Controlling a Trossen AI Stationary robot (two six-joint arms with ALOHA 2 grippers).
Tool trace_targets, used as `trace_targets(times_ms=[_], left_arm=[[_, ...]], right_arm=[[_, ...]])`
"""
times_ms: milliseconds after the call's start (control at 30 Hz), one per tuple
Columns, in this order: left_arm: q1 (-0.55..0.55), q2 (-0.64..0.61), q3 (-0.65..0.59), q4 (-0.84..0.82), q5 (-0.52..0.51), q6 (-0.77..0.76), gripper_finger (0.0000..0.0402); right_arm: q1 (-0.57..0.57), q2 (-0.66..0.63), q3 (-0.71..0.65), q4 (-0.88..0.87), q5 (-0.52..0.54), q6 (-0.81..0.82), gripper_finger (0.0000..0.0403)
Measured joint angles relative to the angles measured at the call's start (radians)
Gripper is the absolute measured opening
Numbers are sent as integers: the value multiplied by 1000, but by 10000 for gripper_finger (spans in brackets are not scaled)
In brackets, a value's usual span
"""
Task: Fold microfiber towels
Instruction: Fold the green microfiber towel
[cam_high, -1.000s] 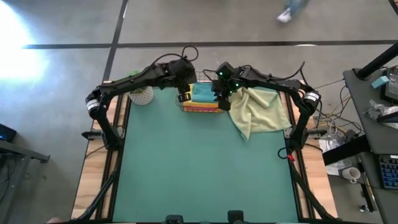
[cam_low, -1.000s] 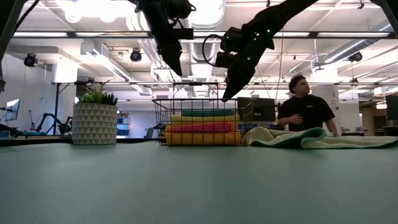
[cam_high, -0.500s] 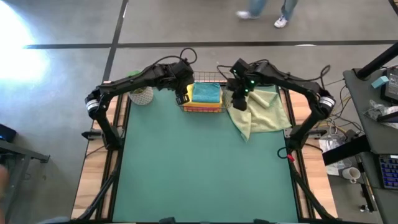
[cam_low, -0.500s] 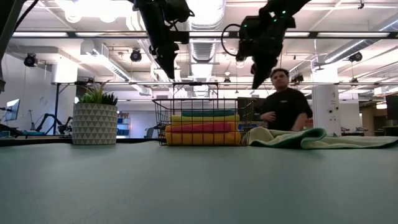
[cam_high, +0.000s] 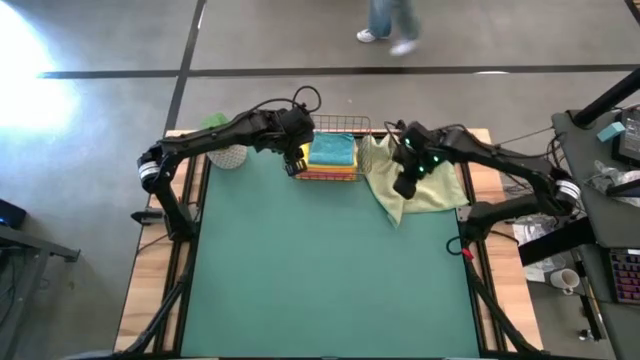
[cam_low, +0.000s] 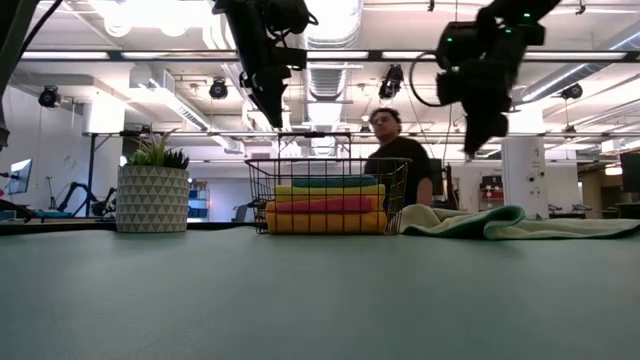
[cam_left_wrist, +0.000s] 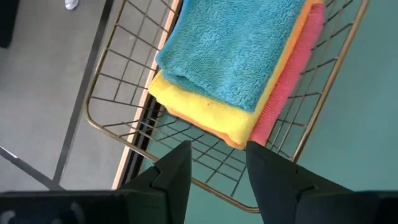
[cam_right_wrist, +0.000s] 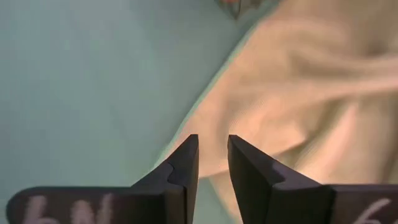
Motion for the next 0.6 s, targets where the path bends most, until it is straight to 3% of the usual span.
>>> trace_targets(times_ms=[300,467,600], left_arm=[[-24,-67,-5,-15,0,-8,137],[-52,-142,-42,-15,-1,-9,137],[-68,-188,-77,-15,-1,-34,137]], right_arm=[[98,-106,-236,131,5,255,58],[148,-105,-319,205,117,371,52],[170,-105,-373,301,135,446,47]])
